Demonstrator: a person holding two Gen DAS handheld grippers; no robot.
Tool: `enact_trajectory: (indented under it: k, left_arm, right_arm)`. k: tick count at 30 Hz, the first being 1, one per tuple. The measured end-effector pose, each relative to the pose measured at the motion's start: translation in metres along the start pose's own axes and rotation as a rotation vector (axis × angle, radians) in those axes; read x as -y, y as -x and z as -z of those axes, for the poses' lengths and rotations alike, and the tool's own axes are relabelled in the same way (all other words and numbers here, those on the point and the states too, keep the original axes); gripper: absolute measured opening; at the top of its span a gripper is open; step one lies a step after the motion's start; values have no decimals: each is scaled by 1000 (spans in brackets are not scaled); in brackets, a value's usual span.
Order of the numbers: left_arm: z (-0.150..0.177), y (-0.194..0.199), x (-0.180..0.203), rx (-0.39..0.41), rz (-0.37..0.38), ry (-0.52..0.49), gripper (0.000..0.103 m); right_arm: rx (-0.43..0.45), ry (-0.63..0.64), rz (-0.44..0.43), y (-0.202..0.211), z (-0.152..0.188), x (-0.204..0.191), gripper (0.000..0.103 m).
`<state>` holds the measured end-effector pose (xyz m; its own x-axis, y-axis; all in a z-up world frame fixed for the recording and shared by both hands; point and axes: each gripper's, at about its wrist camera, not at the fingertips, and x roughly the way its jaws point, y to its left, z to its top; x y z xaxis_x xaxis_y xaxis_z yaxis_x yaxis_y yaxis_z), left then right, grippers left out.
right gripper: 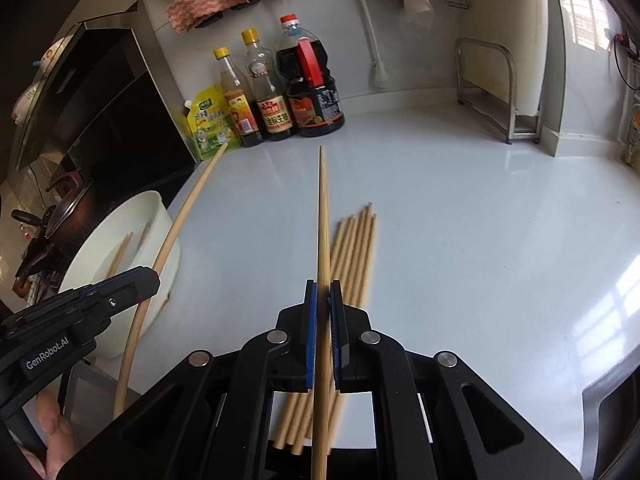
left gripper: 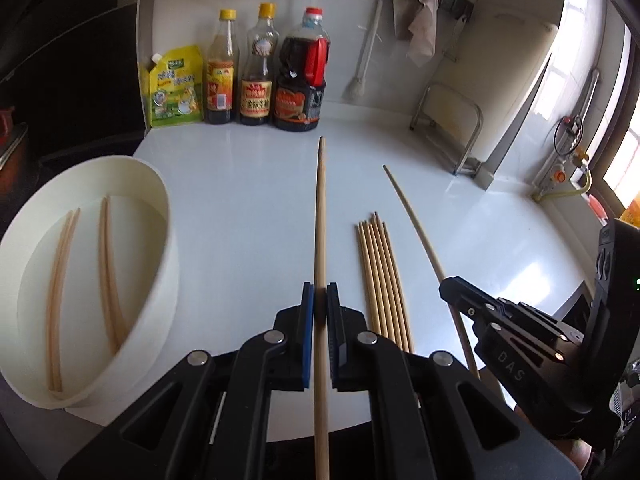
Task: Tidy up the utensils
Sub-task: 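Carry both held chopsticks over the white basin with both tools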
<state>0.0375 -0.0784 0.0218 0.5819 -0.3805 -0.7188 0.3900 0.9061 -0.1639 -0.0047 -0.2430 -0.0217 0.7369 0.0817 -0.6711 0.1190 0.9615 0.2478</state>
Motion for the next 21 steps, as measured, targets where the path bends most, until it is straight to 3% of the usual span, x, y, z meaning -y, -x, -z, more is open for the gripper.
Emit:
enact_trajectory:
  k: [9,13,21]
  left_arm:
    - [-18,53,-104,118,-168,110,7]
    - [-15,56,-155,115,-239,170,7]
    - [-5,39,-224,71,-261,254,7]
  right_arm:
    - [12,115,-152,-26,-36,-106,6]
    - [-21,177,-212,-49,-43,-160,6]
    - [-122,263,-253,-100,-40,-233,6]
